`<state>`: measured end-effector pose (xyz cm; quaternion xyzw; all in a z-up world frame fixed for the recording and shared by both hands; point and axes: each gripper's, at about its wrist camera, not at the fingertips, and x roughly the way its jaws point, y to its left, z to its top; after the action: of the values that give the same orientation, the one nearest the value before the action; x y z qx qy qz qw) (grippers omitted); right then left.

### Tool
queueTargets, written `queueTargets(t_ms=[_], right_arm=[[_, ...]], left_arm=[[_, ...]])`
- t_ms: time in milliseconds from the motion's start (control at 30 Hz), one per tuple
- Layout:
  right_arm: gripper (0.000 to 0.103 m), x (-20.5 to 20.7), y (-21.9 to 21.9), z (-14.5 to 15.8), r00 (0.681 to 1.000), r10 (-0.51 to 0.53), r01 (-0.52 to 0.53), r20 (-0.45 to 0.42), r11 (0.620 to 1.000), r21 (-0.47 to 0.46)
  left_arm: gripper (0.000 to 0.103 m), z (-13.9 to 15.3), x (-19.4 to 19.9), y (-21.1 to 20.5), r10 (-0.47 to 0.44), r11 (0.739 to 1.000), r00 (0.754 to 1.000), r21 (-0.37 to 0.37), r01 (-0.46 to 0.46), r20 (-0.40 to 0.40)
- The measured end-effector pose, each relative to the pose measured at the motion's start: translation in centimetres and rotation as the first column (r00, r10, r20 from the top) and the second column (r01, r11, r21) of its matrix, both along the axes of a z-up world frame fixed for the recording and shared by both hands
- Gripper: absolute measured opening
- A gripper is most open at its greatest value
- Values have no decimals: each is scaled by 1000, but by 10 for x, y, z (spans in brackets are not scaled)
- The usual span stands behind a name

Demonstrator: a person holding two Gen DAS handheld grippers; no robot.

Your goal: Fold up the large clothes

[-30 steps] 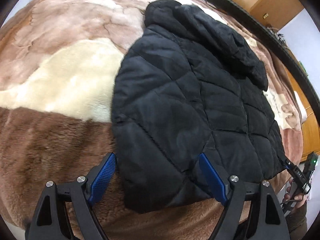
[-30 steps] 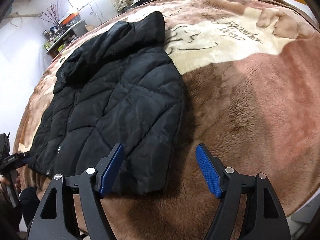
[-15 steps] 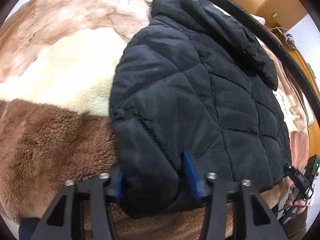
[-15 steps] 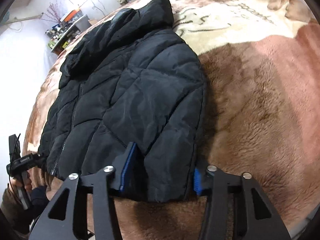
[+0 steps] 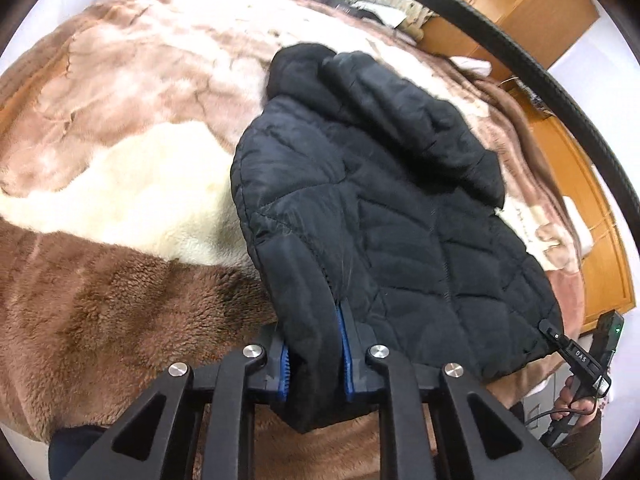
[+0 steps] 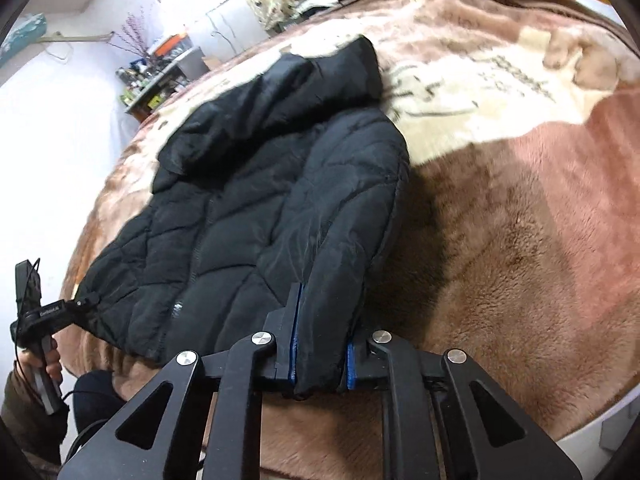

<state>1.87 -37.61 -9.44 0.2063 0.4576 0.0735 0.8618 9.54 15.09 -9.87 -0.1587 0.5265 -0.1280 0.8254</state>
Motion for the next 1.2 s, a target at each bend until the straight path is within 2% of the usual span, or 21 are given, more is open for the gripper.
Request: queueTargets(t_ms=[233,500,700,967,1200], right_arm=[[16,-31,4,38,997,38,-38,70,999,-3],[16,-73,4,66,992,47,-49,115,999,13],[16,-85,-1,83,988,43,-48,151,998,29],[16,-66,-10,84,990,16,-28,142,996,85],[16,-39,-13,97,989,-2,-11,147,996,84]], left_arm=[[19,32,-31,16,-3,999,998,-47,6,60],[19,65,-69,23,-27,997,993,-70,35,113],[19,87,-87,39,-13,993,990,-112,29,143],[19,96,-69,35,0,993,990,-116,16,143],[19,104,-40,36,25,989,990,-145,-4,140]])
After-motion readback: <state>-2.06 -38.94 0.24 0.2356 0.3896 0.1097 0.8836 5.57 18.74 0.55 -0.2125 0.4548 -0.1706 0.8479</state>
